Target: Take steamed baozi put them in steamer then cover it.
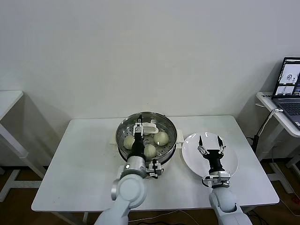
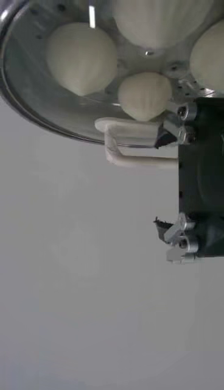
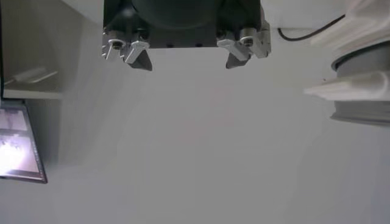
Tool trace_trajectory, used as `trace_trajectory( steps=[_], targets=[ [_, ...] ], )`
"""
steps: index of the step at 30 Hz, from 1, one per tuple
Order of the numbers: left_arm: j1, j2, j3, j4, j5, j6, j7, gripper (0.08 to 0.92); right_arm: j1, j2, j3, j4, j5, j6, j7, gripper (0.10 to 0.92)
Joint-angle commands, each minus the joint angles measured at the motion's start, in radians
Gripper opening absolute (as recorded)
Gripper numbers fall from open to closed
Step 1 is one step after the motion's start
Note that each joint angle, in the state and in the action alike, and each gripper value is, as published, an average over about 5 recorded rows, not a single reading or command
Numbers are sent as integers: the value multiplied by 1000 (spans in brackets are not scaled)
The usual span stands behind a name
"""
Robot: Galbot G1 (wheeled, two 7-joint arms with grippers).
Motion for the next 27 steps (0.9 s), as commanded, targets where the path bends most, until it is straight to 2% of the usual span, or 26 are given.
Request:
trace_trajectory(
  steps=[1,5,9,12,15,19,27],
  targets=[
    [79,148,-54,-249,-339,13,-34,822,-12,-10,-14,40,25,-65,22,823],
    [140,188,-200,-326,-692,-32,-199,823,-28,-20,-8,67,73,-83,10,823],
    [212,190,-400,-291,-1076,-212,-396,823,-48,-35,-5,85,107,-80,4,823],
    [261,180,-537,-230,-1366,-358,-458,823,-63,-43,-3,92,111,-80,4,823],
    [310,181,-630,-140,-1541,-501,-447,823,-80,-48,0,101,115,-81,5,823],
    [360,185,-674,-19,-1608,-659,-375,823,-101,-55,4,110,110,-90,-2,823],
    [389,168,-676,94,-1613,-778,-263,823,-127,-53,7,127,116,-91,-9,823]
  ],
)
